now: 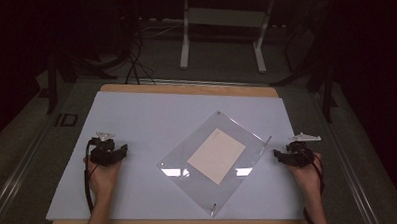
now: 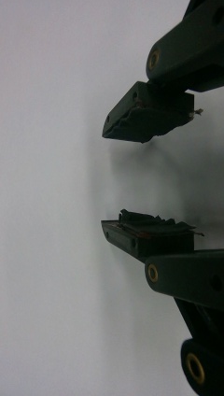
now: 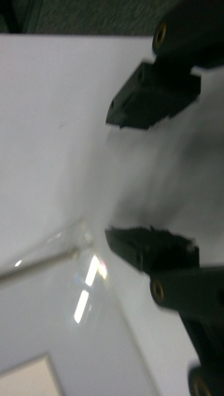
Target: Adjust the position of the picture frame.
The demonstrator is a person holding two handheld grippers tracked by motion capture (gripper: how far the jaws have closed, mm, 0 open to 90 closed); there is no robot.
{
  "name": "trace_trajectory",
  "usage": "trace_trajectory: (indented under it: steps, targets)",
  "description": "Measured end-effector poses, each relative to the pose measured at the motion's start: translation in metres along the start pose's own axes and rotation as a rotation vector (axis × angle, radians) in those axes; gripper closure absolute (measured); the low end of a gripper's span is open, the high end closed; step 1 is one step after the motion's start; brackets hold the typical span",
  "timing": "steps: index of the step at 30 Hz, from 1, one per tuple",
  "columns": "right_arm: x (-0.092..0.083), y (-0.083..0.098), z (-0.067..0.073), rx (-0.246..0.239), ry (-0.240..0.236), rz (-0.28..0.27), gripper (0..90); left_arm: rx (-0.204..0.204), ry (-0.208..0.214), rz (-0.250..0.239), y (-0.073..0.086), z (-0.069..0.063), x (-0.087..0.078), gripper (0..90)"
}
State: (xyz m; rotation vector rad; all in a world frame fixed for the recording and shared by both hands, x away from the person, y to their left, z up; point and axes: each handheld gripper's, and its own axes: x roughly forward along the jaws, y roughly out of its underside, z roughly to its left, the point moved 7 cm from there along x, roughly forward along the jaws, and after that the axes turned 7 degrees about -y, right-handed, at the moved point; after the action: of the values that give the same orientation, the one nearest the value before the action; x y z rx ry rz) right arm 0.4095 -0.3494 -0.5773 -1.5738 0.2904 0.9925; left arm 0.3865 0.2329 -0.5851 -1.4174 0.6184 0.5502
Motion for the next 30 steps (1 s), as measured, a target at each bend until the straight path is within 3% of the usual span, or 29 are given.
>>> trace_trajectory:
  steps: [3,5,6,7,11,13,16,19,22,24,30]
  targets:
    - [-0.002,-0.005,0.007,-0.005,-0.031,-0.019,43.9,0.032,0.005,-0.003,0.0,-0.003,-0.002,46.7]
    - [-0.003,-0.006,0.009,-0.015,-0.037,-0.022,43.9,0.029,0.051,-0.017,-0.001,-0.008,-0.004,46.7]
    - [-0.003,-0.006,0.009,-0.015,-0.037,-0.022,43.9,0.029,0.051,-0.017,-0.001,-0.008,-0.004,46.8]
    - [-0.005,-0.008,0.012,-0.024,-0.04,-0.037,44.4,0.026,0.087,-0.033,-0.003,-0.012,-0.007,46.8]
    - [-0.008,-0.012,0.014,-0.016,-0.057,-0.064,46.2,0.042,0.121,-0.059,-0.005,-0.02,-0.012,45.8]
    - [-0.009,-0.014,0.016,-0.014,-0.072,-0.077,47.7,0.028,0.154,-0.054,-0.005,-0.023,-0.013,46.3]
    - [-0.01,-0.017,0.019,-0.052,-0.087,-0.094,49.7,0.044,0.156,-0.06,-0.005,-0.026,-0.015,47.6]
    - [-0.01,-0.021,0.022,-0.047,-0.119,-0.118,51.6,0.057,0.165,-0.064,-0.005,-0.029,-0.017,47.2]
    - [-0.009,-0.024,0.025,-0.052,-0.117,-0.126,53.7,0.072,0.167,-0.073,-0.005,-0.032,-0.018,46.1]
    - [-0.004,-0.03,0.029,-0.07,-0.11,-0.13,54.9,0.114,0.164,-0.085,-0.005,-0.036,-0.021,46.0]
    - [0.014,-0.035,0.033,-0.079,-0.111,-0.112,57.3,0.142,0.199,-0.087,-0.003,-0.043,-0.026,46.1]
